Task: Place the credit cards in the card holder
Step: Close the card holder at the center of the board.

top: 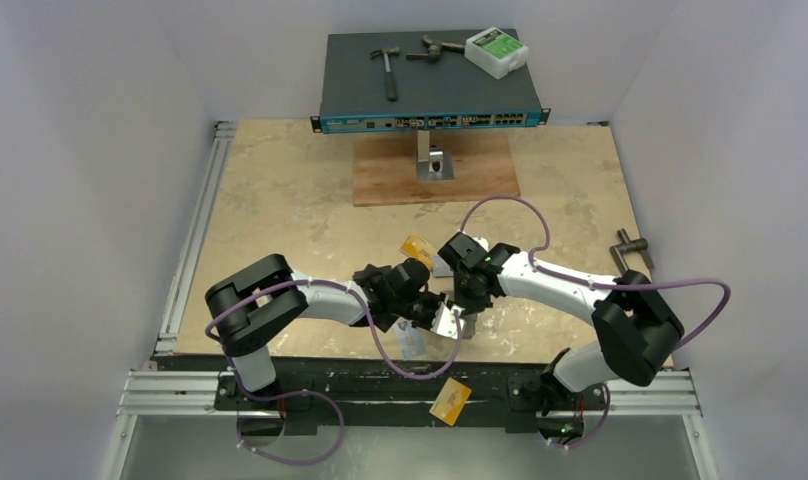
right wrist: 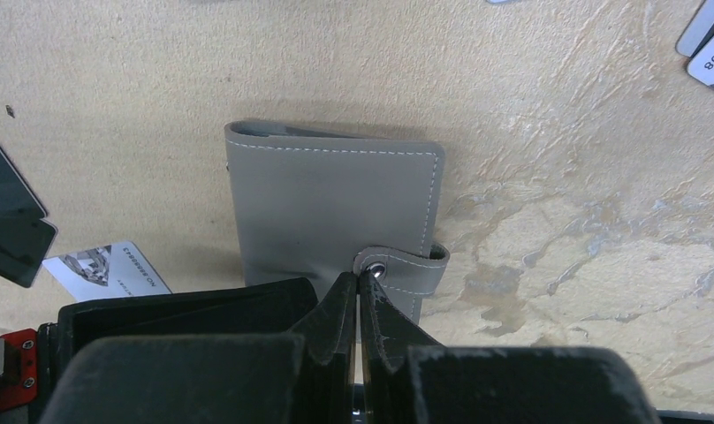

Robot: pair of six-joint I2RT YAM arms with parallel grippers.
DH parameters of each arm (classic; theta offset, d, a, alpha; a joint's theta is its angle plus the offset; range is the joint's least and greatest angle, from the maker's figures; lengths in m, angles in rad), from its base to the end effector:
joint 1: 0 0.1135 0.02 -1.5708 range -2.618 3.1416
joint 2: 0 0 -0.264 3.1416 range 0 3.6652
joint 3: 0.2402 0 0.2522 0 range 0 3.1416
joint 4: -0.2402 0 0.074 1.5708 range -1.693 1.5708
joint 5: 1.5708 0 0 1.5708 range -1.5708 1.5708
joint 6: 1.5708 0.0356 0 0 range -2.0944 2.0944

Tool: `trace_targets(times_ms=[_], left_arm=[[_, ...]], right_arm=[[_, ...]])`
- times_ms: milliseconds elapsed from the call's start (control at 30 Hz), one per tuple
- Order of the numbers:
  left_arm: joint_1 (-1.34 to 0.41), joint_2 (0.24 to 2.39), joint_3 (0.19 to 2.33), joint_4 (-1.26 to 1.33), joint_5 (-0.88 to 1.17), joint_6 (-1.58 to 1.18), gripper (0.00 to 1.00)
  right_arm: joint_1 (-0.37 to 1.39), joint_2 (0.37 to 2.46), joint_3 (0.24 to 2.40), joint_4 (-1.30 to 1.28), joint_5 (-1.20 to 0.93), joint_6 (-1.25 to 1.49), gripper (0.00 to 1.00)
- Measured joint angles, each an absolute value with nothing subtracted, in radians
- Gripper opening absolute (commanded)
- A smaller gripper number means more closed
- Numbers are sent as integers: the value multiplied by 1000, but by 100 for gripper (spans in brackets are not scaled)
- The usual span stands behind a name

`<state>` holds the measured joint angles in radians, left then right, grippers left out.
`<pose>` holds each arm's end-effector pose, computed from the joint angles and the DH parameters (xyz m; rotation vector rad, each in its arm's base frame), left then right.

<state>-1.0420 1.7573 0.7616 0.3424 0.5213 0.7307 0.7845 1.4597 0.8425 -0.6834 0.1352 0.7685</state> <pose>0.1541 -0.2989 0.1363 1.8921 1.1691 -0.7499 0.1834 0.1763 0.1777 0.0034 2.8519 0.1339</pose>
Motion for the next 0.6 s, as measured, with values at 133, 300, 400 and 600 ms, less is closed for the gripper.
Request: trace_targets(times_ms=[133, 300, 400, 600], left_arm=[[-1042, 1757, 762, 342, 521, 731, 21], [-1042, 1757, 762, 342, 522, 738, 21], [-1042, 1757, 762, 341, 522, 744, 21], [-1043, 1756, 762, 339, 521, 745, 21]], right_arm=[[785, 1461, 842, -683, 136, 768, 0], [785, 1466, 842, -681, 135, 768, 0], [785, 1469, 842, -681, 135, 768, 0], [785, 1474, 845, -682, 131, 765, 0]])
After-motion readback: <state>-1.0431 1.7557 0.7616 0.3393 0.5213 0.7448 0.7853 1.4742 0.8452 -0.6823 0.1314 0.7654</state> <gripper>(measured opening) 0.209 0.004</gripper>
